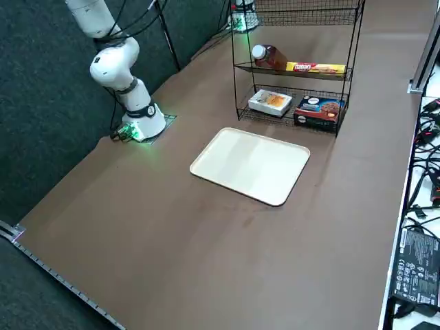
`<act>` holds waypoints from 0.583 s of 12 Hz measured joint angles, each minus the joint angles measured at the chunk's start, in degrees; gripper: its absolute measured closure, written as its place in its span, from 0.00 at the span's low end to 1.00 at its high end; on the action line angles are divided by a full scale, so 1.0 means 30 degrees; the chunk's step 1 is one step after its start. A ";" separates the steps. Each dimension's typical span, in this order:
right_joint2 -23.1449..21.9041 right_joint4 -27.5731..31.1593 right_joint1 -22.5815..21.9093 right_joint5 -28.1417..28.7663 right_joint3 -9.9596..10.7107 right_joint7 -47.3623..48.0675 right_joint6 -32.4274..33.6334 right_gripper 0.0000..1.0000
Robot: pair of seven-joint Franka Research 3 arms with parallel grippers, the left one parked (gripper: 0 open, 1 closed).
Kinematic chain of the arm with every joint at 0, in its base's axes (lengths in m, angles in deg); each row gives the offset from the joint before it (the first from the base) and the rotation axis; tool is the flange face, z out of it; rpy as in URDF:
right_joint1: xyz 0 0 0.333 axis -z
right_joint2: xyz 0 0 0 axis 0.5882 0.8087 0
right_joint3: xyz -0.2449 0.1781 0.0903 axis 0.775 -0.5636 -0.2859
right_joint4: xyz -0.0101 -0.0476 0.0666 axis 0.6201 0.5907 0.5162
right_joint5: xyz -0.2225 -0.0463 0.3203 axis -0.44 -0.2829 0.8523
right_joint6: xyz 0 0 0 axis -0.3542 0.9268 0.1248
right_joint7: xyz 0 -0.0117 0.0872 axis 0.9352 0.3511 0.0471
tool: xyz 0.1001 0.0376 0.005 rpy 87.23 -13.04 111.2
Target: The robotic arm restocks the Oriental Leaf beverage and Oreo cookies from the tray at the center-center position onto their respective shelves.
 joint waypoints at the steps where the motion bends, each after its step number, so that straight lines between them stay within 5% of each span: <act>1: 0.0188 -0.0001 -0.0078 -0.0001 0.0003 0.0000 0.0000 0.37; 7: 0.0852 -0.0013 -0.0260 -0.0001 0.0003 -0.1122 0.0005 0.34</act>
